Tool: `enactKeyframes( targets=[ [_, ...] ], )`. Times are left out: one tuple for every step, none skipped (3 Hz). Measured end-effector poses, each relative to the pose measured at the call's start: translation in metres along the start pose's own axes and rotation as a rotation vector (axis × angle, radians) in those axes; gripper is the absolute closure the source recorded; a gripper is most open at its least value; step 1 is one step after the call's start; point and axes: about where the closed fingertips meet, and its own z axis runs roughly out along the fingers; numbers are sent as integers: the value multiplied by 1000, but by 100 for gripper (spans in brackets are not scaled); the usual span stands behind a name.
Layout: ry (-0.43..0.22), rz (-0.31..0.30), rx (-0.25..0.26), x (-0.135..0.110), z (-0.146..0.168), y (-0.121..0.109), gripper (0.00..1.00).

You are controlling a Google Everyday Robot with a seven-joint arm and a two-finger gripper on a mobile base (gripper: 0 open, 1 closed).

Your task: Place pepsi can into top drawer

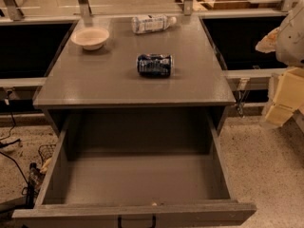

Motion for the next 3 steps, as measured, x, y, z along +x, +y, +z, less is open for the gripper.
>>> enactKeyframes(
  targets=[
    [-2, -7, -2, -5, 2, -3, 0],
    [-11, -39, -14, -25, 14, -17, 0],
    [-22, -103, -55, -72, 49, -47, 0]
  ],
)
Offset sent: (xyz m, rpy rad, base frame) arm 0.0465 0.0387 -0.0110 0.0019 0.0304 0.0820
